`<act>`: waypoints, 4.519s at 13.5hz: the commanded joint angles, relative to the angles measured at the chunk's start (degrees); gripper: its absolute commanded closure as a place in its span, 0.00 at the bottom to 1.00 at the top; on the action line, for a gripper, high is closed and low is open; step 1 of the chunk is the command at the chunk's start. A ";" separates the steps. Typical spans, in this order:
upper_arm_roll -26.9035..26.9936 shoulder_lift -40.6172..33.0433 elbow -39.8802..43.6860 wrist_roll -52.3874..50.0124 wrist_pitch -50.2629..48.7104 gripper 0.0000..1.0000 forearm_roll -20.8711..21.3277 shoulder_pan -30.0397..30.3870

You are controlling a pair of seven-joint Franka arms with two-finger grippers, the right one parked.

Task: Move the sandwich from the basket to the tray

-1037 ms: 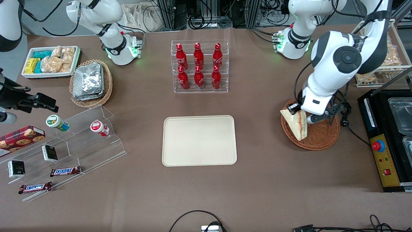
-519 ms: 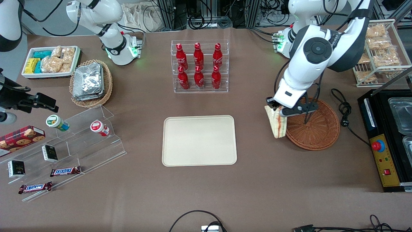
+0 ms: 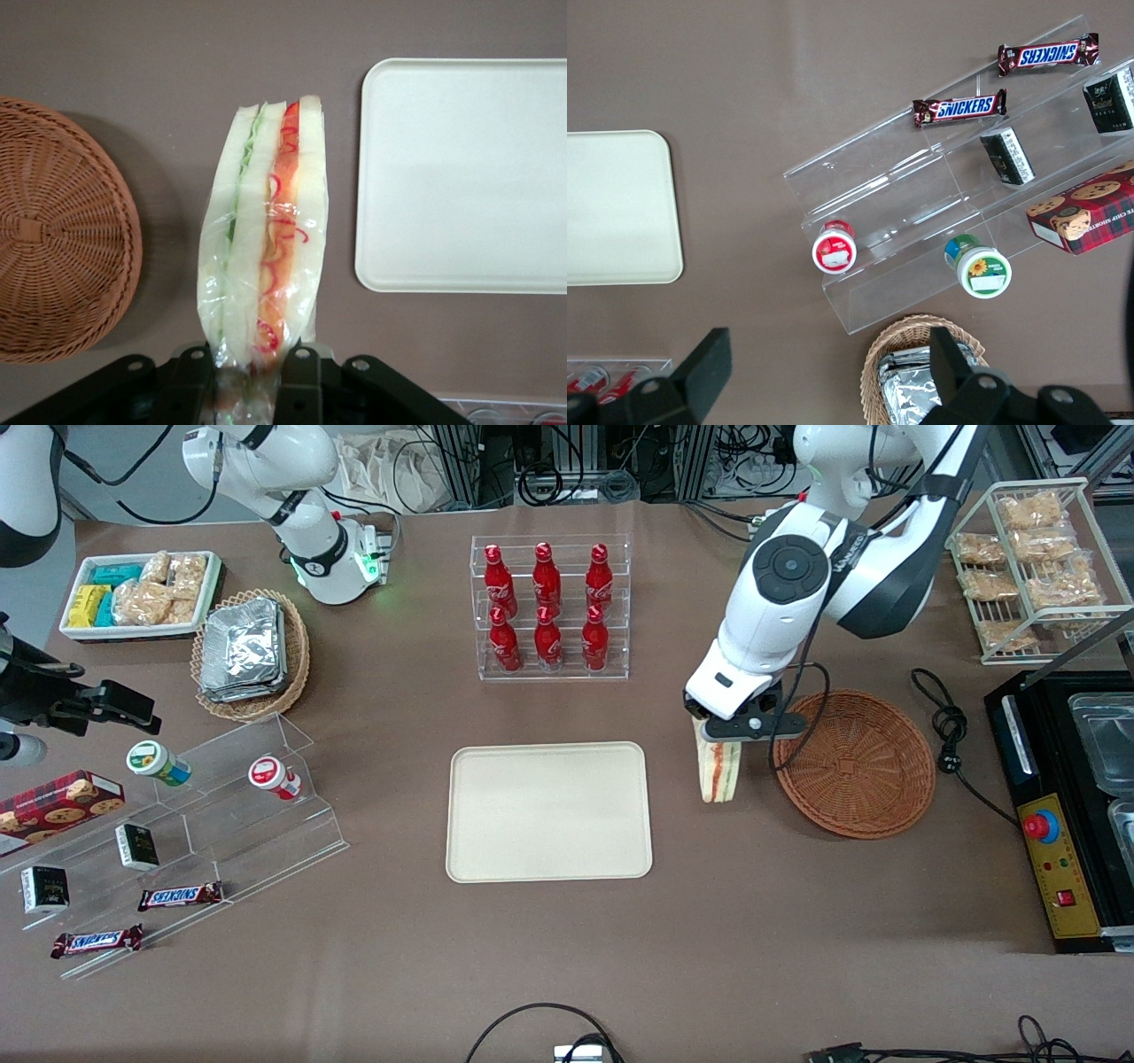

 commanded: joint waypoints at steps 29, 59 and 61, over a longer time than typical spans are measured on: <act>0.70 36.67 24.08 -21.62 1.03 0.74 21.32 -17.14; 0.53 17.35 35.60 -13.48 -23.29 0.00 11.75 3.15; 0.53 15.85 35.60 -8.99 -25.68 0.00 9.56 5.70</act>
